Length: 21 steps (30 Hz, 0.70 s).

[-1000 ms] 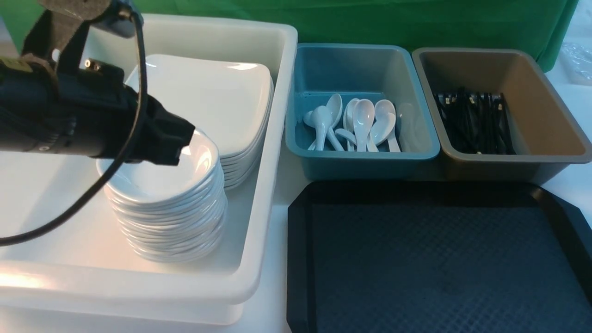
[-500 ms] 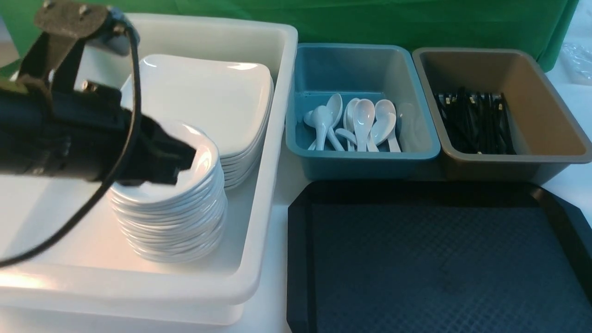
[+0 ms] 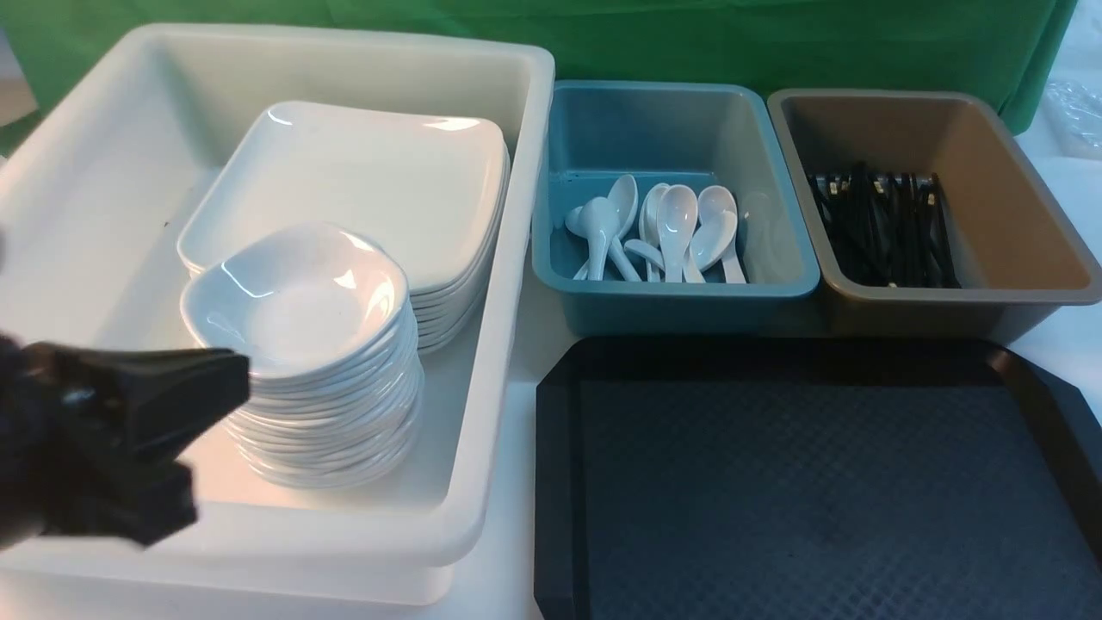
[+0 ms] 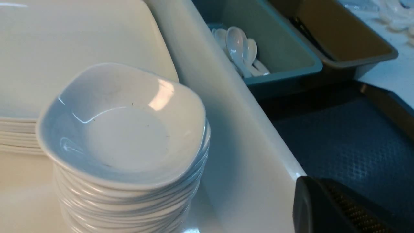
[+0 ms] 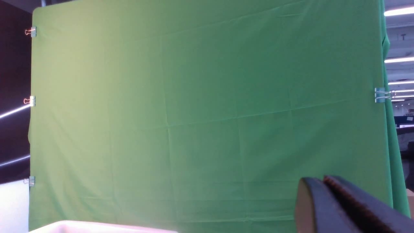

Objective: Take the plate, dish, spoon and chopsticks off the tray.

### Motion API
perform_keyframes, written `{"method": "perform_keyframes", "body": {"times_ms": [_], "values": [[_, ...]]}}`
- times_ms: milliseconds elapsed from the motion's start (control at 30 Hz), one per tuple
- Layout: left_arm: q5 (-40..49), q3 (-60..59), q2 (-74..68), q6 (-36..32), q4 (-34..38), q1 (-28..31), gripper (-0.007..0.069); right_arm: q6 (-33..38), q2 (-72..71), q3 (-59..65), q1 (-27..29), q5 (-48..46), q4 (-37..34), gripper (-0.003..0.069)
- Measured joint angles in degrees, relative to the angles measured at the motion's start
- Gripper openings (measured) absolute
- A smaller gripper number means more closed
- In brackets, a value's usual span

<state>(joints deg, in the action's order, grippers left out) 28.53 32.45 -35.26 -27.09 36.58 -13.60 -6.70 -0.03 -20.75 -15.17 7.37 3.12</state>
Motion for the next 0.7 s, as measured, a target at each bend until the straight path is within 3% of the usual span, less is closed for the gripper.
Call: {"method": "perform_keyframes", "body": {"times_ms": [433,700], "values": [[1.07,-1.64,9.05,0.01,-0.75,0.00,0.0008,0.00,0.00,0.00,0.00,0.00,0.00,0.0104],[-0.62,-1.64,9.05,0.01,-7.05,0.00,0.0008,0.00,0.00,0.00,0.00,0.00,0.00,0.0123]]}}
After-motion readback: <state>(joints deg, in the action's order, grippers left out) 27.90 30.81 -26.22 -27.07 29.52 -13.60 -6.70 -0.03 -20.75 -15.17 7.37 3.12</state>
